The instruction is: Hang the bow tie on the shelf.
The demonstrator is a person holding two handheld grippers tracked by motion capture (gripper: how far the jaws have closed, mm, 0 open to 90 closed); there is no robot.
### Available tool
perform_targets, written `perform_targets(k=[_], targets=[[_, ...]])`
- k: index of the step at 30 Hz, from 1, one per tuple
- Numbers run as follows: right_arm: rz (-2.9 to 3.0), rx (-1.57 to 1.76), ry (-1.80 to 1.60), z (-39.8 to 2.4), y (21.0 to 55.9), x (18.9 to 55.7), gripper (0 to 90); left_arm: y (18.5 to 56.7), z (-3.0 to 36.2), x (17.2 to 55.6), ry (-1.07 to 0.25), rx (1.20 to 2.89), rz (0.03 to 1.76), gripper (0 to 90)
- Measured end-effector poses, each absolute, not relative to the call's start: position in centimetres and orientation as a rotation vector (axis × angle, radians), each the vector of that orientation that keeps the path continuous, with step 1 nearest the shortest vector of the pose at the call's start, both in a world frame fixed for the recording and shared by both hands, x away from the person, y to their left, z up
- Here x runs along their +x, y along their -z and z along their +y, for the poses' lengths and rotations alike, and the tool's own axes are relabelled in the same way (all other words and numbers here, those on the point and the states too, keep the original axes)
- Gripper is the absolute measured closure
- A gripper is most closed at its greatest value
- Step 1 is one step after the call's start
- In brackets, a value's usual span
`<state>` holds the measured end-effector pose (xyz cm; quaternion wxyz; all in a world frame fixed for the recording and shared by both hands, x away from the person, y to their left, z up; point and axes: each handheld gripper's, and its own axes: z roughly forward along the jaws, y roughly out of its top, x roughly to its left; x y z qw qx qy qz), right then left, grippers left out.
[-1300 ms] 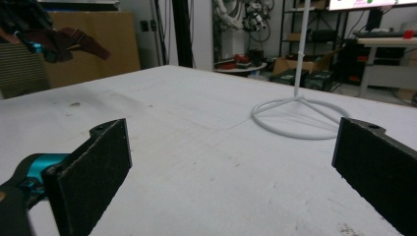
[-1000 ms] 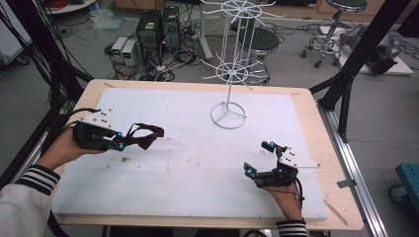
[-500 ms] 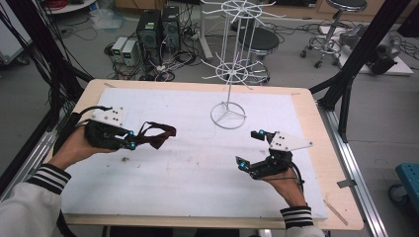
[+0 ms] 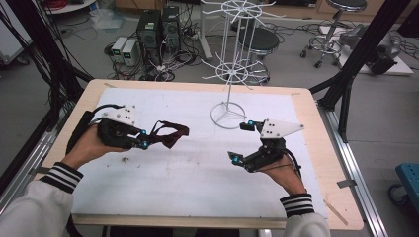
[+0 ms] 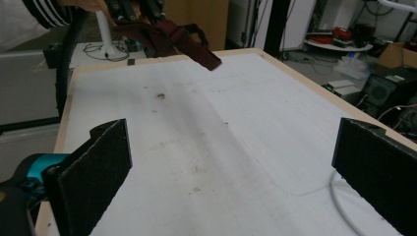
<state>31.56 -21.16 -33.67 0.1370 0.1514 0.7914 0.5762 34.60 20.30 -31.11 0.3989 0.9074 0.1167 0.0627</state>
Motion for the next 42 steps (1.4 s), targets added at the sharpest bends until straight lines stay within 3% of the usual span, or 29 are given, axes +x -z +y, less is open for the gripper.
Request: perform_targets(k=[10, 34, 42], targets=[[2.348, 0.308, -1.675, -18.6, 31.3, 32.0, 0.8, 30.9, 17.9, 34.8, -0.144, 2.284, 0.288, 79.9], [2.393, 0.14, -1.667, -15.7, 30.2, 31.9, 0.9, 30.6, 14.1, 35.6, -0.122, 2.3, 0.321, 79.9], [2.421, 0.09, -1.61, -14.6, 30.1, 32.0, 6.7, 30.4, 13.9, 35.5, -0.098, 2.288, 0.324, 80.0]])
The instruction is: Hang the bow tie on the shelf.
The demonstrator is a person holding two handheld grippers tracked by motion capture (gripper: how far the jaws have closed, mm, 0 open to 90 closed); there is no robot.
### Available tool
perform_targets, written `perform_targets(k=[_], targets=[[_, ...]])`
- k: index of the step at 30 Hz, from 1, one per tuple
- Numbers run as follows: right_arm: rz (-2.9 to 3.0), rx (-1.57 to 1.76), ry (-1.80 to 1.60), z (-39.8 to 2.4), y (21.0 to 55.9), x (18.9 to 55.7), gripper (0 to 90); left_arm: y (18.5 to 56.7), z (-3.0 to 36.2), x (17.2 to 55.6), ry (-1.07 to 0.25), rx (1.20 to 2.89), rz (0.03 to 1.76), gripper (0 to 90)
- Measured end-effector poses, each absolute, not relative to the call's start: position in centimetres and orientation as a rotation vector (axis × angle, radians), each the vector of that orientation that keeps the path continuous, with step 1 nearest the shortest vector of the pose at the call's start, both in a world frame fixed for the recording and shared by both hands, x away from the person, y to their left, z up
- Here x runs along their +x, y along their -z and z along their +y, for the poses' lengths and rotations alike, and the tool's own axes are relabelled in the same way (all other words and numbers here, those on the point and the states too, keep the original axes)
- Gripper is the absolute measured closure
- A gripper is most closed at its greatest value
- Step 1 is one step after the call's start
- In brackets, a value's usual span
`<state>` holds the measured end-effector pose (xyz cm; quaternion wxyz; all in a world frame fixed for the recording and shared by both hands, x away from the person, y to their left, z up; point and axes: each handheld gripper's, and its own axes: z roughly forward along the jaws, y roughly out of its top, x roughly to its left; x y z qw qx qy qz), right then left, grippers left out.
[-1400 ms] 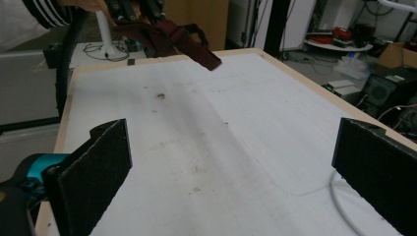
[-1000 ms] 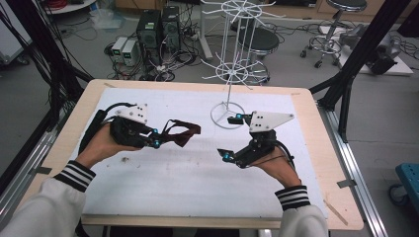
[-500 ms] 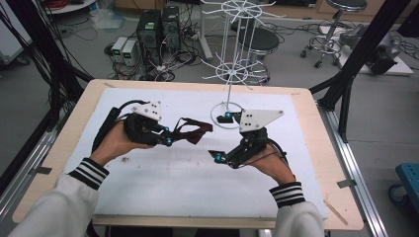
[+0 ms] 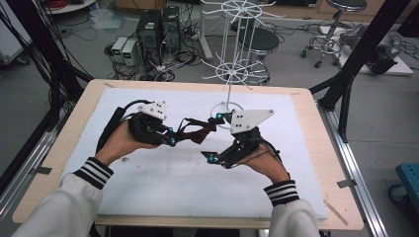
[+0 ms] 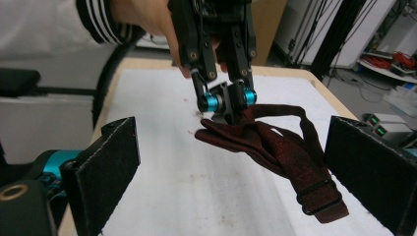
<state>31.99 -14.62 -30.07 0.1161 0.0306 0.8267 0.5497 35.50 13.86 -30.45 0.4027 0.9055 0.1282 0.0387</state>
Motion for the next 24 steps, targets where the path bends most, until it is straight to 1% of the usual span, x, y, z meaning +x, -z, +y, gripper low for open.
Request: perform_targets(k=[2, 3, 5, 7, 11, 17, 24], targets=[[2.43, 0.077, -1.584, -14.3, 30.2, 32.1, 10.5, 30.4, 13.8, 35.5, -0.098, 2.297, 0.32, 80.0], [2.431, 0.066, -1.571, -14.2, 30.2, 32.1, 14.9, 30.4, 13.8, 35.5, -0.092, 2.298, 0.318, 80.0], [2.44, 0.051, -1.542, -13.9, 30.3, 32.1, 18.1, 30.5, 13.8, 35.4, -0.096, 2.295, 0.327, 80.0], [2.443, 0.041, -1.531, -13.8, 30.3, 32.1, 19.3, 30.4, 13.8, 35.5, -0.09, 2.301, 0.323, 80.0], [2.43, 0.034, -1.516, -13.6, 30.2, 32.1, 28.1, 30.4, 13.8, 35.5, -0.085, 2.307, 0.322, 80.0], [2.426, 0.034, -1.472, -13.3, 30.1, 32.1, 45.3, 30.5, 13.8, 35.5, -0.082, 2.307, 0.324, 80.0], [2.392, 0.011, -1.46, -13.3, 29.9, 32.0, 67.7, 30.5, 13.8, 35.5, -0.075, 2.313, 0.315, 80.2]])
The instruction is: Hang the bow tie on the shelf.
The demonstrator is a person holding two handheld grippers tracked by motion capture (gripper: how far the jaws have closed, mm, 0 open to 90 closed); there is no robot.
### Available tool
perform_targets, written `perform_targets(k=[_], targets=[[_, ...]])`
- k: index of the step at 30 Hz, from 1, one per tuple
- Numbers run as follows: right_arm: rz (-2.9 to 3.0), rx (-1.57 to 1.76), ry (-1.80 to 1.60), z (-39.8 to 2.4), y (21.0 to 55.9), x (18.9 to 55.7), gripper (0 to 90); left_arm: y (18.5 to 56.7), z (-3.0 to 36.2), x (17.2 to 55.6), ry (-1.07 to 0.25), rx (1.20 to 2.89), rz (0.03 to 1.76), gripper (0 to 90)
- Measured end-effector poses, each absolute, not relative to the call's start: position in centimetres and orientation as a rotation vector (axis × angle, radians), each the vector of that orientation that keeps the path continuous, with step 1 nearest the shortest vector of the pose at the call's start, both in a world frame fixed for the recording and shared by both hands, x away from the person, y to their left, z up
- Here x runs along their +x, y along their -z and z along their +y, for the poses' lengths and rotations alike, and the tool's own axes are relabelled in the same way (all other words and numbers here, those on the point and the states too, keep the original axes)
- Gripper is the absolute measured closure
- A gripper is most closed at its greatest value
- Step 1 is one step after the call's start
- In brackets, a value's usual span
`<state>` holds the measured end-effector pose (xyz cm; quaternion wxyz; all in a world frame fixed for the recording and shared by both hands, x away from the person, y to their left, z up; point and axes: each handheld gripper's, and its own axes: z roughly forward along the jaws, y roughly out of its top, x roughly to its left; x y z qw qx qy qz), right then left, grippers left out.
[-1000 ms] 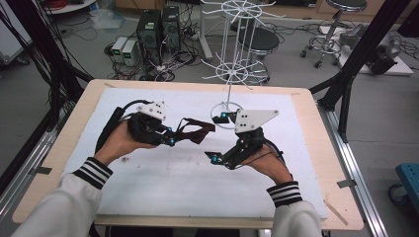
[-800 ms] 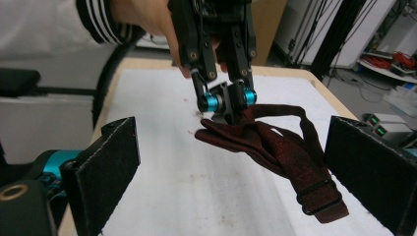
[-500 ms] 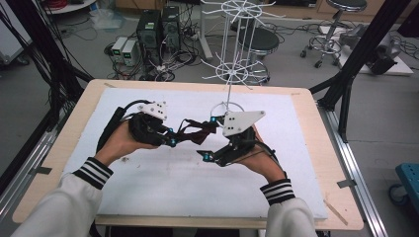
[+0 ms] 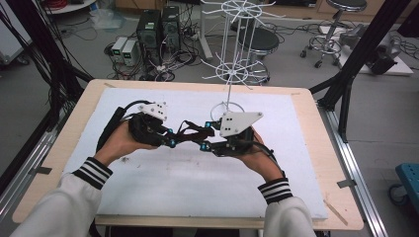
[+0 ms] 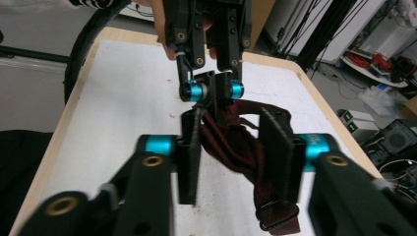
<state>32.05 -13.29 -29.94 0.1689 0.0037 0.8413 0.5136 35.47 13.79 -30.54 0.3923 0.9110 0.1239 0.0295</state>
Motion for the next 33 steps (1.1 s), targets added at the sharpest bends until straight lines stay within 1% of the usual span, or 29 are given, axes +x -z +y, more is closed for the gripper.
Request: perform_targets(k=[2, 5, 11, 13, 14, 15, 16, 19, 21, 22, 23, 24, 26, 33], targets=[[2.403, 0.024, -1.453, -13.4, 29.9, 32.0, 76.0, 30.5, 13.8, 35.4, -0.071, 2.31, 0.315, 80.2], [2.396, -0.006, -1.441, -13.3, 29.9, 32.0, 82.5, 30.6, 13.7, 35.4, -0.075, 2.313, 0.312, 80.3], [2.408, 0.0, -1.457, -13.3, 29.9, 32.2, 83.9, 30.5, 13.8, 35.4, -0.077, 2.313, 0.302, 80.0], [2.408, 0.008, -1.465, -13.4, 29.8, 32.2, 83.9, 30.5, 13.9, 35.4, -0.086, 2.298, 0.307, 78.5], [2.415, 0.02, -1.47, -13.5, 29.8, 32.1, 83.9, 30.5, 13.9, 35.4, -0.093, 2.293, 0.299, 72.8], [2.415, 0.02, -1.47, -13.5, 29.8, 32.1, 83.9, 30.5, 14.0, 35.4, -0.108, 2.283, 0.306, 72.8], [2.417, 0.027, -1.463, -13.5, 29.8, 32.1, 83.9, 30.6, 14.0, 35.4, -0.12, 2.275, 0.322, 66.7], [2.416, 0.034, -1.454, -13.6, 29.8, 32.2, 83.9, 30.7, 14.2, 35.4, -0.145, 2.251, 0.324, 45.3], [2.415, 0.039, -1.455, -13.6, 29.8, 32.2, 83.8, 30.8, 14.2, 35.2, -0.21, 2.232, 0.344, 26.2], [2.42, 0.045, -1.451, -13.6, 29.8, 32.2, 83.9, 30.9, 14.2, 35.2, -0.219, 2.236, 0.346, 13.1], [2.42, 0.053, -1.455, -13.7, 29.8, 32.2, 83.8, 31.0, 14.2, 35.2, -0.219, 2.23, 0.359, 6.1], [2.421, 0.06, -1.454, -13.7, 29.8, 32.3, 83.8, 31.0, 14.3, 35.3, -0.216, 2.232, 0.367, 1.8], [2.41, 0.064, -1.457, -13.8, 29.8, 32.3, 83.8, 31.1, 14.6, 35.3, -0.226, 2.205, 0.372, 1.7], [2.401, 0.089, -1.468, -14.2, 29.6, 32.5, 83.8, 30.8, 15.3, 35.1, -0.241, 2.188, 0.376, 1.7]])
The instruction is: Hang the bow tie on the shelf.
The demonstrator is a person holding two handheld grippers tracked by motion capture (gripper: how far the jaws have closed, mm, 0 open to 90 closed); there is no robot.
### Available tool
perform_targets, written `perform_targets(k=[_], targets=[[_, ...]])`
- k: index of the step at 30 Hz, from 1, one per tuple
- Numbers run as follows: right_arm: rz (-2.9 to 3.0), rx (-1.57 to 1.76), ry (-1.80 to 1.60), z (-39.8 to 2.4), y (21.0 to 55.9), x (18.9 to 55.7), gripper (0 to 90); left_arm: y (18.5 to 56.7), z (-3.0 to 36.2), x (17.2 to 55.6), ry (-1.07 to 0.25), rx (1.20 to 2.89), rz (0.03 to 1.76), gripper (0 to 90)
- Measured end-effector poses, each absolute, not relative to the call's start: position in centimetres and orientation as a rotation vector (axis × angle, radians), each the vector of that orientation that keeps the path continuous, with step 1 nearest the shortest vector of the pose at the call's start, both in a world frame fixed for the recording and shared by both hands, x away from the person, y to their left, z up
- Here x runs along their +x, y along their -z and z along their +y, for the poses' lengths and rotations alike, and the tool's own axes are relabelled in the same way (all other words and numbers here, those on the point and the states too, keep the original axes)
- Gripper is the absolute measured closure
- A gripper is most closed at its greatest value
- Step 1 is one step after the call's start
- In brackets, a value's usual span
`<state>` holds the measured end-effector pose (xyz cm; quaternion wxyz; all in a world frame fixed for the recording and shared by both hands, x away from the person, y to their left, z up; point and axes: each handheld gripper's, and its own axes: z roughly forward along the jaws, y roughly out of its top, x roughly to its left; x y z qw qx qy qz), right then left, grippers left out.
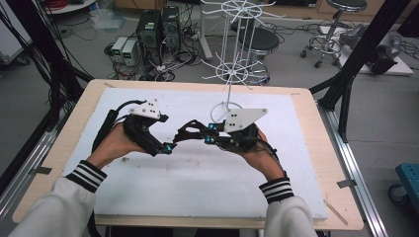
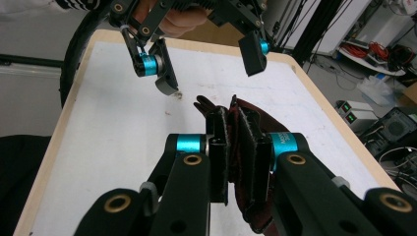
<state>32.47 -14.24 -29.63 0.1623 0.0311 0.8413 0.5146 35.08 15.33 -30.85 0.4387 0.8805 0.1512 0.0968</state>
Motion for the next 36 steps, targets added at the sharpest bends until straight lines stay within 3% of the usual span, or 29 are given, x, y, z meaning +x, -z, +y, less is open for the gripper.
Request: perform_targets(k=[27, 36], targets=[[2.246, 0.377, -1.626, -17.9, 28.2, 34.4, 83.6, 35.5, 23.1, 29.8, -0.432, 1.837, 0.409, 1.7], [2.218, 0.432, -1.618, -17.9, 27.1, 35.5, 83.5, 37.7, 25.0, 28.9, -0.442, 1.787, 0.456, 1.7]])
